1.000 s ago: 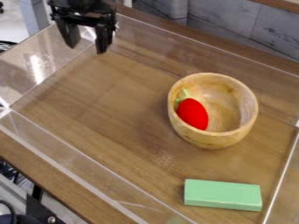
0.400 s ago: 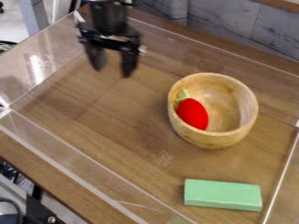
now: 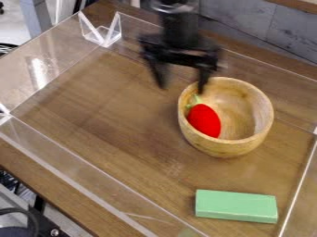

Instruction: Move the red fruit to the right

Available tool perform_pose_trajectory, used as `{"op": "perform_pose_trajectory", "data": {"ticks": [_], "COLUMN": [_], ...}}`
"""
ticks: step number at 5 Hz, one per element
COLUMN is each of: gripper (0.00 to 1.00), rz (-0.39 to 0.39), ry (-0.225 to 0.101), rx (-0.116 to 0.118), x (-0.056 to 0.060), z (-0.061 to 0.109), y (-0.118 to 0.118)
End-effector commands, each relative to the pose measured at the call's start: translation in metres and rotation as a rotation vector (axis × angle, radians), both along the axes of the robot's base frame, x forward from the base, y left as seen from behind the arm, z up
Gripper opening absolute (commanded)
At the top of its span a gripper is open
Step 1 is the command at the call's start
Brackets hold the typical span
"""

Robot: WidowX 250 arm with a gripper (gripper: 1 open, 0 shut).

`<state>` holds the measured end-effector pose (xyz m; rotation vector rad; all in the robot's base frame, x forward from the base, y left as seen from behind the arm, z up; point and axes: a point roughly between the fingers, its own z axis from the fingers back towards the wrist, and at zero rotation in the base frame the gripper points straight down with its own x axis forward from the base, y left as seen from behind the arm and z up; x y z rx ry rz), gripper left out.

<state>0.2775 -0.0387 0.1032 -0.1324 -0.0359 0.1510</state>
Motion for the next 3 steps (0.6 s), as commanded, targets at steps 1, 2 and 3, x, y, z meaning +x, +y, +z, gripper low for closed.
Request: {"op": "perform_pose_trajectory", "data": {"ticks": [1, 2, 3], "gripper": [1.0, 1.0, 1.0], "rz": [-0.023, -0.021, 0.013], "ry": [-0.062, -0.089, -0.149], "rx": [-0.018, -0.021, -0.002], "x": [0.01, 0.015, 0.015], "z": [0.012, 0.008, 0.009], "y": [-0.033, -0.053, -0.037]}}
